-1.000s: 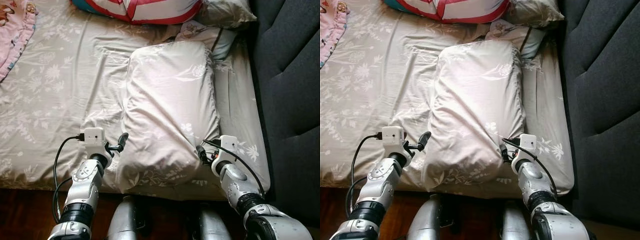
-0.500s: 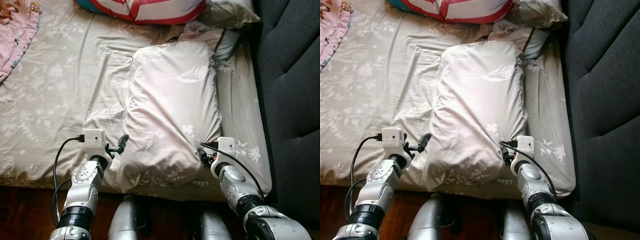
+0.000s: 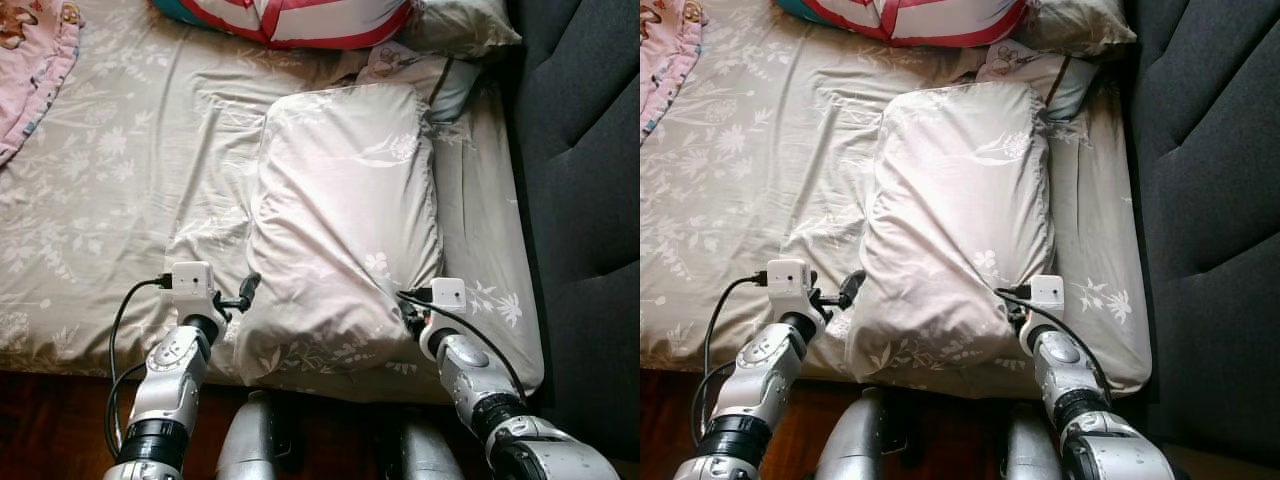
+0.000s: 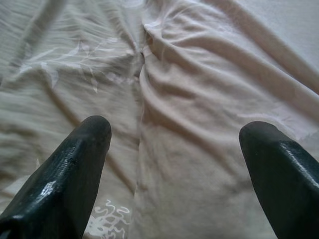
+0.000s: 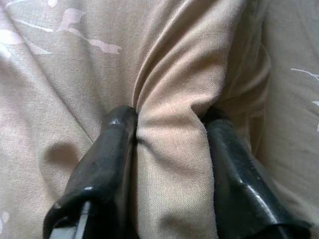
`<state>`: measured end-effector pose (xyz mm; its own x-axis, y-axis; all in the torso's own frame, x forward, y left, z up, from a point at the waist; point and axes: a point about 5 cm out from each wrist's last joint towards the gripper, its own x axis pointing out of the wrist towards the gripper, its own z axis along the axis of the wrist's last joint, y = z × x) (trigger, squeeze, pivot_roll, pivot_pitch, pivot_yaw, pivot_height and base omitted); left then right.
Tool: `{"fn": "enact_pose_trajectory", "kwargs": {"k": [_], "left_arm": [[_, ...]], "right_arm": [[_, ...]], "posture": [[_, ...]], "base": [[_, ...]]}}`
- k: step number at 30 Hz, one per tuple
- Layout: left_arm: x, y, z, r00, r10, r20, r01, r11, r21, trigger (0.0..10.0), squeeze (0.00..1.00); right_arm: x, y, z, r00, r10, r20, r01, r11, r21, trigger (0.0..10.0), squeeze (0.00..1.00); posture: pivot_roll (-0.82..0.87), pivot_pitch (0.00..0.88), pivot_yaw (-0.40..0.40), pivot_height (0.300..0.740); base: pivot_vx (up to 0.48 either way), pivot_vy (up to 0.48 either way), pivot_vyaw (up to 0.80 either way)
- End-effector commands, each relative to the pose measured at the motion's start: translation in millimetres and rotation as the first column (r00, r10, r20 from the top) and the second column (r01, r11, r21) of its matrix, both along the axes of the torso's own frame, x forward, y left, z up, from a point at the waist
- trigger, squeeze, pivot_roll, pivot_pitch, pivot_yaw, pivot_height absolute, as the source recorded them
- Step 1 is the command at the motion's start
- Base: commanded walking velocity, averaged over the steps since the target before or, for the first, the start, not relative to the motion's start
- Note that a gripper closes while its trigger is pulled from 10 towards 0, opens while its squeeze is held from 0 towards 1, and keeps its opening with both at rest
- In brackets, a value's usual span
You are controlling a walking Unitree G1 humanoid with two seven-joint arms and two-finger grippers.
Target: Clean up the room
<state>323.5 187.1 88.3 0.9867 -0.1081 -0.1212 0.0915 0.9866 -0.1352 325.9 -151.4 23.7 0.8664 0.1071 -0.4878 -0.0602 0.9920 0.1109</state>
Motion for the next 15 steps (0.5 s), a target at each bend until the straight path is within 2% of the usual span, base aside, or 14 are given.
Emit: {"fn": "enact_pose_trajectory", "kwargs": {"k": [1, 8, 10, 12, 15], "left_arm": [[-7.2, 3.1, -10.2, 0.999, 0.016, -0.041, -0.016, 1.000, -0.006, 10.0, 0.00], [-1.0, 9.1, -23.8, 0.992, 0.060, -0.110, -0.068, 0.995, -0.068, 10.0, 0.00], [0.9, 9.0, -33.5, 0.985, 0.069, -0.161, -0.085, 0.992, -0.094, 10.0, 0.00], [0.9, 8.6, -35.2, 0.983, 0.071, -0.169, -0.088, 0.992, -0.095, 10.0, 0.00], [1.9, -4.2, -45.2, 0.976, 0.006, -0.218, -0.035, 0.991, -0.130, 10.0, 0.00]], "right_arm": [[-37.1, 14.4, -40.8, 0.979, 0.065, -0.193, -0.064, 0.998, 0.013, 0.0, 0.00], [-37.3, 10.8, -40.7, 0.981, 0.062, -0.183, -0.062, 0.998, 0.003, 0.0, 0.00], [-36.6, 8.7, -39.3, 0.986, 0.061, -0.158, -0.061, 0.998, 0.009, 0.0, 0.00], [-35.4, 8.5, -37.6, 0.988, 0.063, -0.138, -0.061, 0.998, 0.019, 0.0, 0.00], [-35.1, 5.6, -36.1, 0.992, 0.066, -0.110, -0.063, 0.998, 0.032, 0.0, 0.00]], "posture": [[0.01, 0.376, 0.050, 0.672], [-0.03, 0.388, 0.030, 0.672], [-0.08, 0.394, 0.016, 0.672], [-0.09, 0.395, 0.013, 0.672], [-0.14, 0.402, -0.004, 0.672]], "base": [[0.000, 0.000, 0.00], [0.000, 0.000, 0.00], [0.000, 0.000, 0.00], [0.000, 0.000, 0.00], [0.000, 0.000, 0.00]]}}
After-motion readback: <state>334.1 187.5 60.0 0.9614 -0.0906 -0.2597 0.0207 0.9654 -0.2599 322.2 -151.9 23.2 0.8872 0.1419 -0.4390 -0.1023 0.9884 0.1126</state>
